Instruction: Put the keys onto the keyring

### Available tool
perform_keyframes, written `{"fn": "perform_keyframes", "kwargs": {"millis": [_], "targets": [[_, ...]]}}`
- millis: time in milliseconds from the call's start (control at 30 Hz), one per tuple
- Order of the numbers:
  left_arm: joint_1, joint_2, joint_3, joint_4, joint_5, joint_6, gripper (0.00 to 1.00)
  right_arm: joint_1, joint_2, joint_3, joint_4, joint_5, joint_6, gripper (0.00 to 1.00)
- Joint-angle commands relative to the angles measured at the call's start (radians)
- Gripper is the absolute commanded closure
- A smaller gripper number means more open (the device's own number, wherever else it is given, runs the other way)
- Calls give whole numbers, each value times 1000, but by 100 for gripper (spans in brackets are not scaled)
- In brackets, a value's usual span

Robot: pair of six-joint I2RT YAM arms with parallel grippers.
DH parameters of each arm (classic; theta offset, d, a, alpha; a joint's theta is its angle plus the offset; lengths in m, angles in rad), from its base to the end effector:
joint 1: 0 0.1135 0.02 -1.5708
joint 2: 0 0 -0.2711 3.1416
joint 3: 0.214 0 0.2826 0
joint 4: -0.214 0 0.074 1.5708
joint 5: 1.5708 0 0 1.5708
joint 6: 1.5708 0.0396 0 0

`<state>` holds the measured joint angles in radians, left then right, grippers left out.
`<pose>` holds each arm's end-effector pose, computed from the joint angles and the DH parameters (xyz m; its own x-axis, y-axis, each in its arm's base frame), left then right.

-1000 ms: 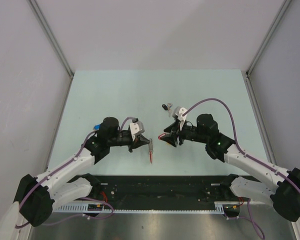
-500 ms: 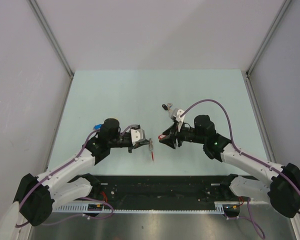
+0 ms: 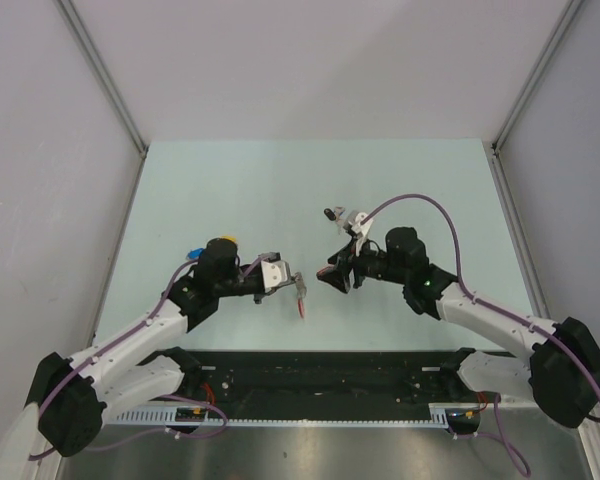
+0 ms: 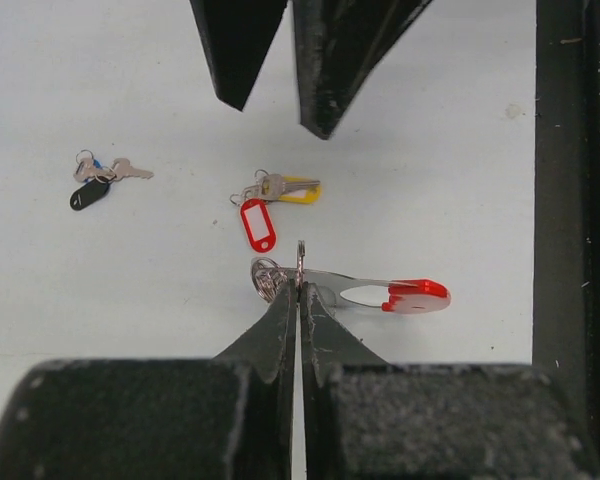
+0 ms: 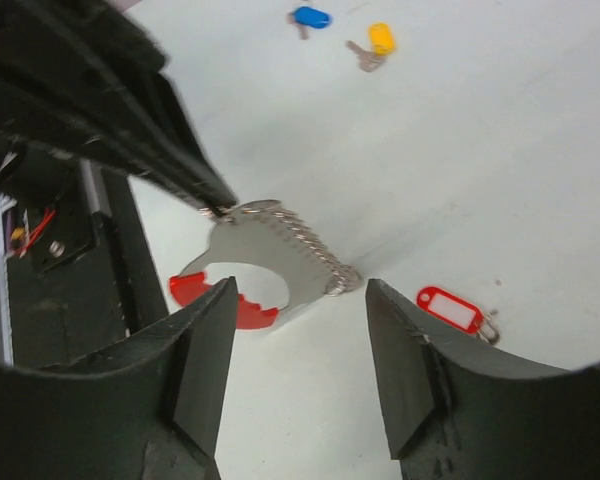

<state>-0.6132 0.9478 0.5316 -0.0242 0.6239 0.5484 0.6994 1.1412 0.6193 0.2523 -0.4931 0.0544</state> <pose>0.1786 -0.1540 0.2317 0.1713 0.3968 -0.9018 0.9491 0.1790 0.2591 0.2032 0.1955 0.2453 -0.2533 -0.1505 -0.9556 -0.9038 0.3891 0.1783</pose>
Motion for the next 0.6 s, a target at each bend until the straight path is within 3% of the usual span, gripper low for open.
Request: {"fn": "perform_keyframes", "kwargs": {"millis": [0,200,567], "targets": [[0,8,18,-45,-52,10,99,-57,41,2,35,116,117,39],[0,22,33,-56,-56,-1,100,-83,135,28,-60,299,183,40],[0,37,44,-62,-59,-16,100,-123,321,43,-19,294,205,52]]}}
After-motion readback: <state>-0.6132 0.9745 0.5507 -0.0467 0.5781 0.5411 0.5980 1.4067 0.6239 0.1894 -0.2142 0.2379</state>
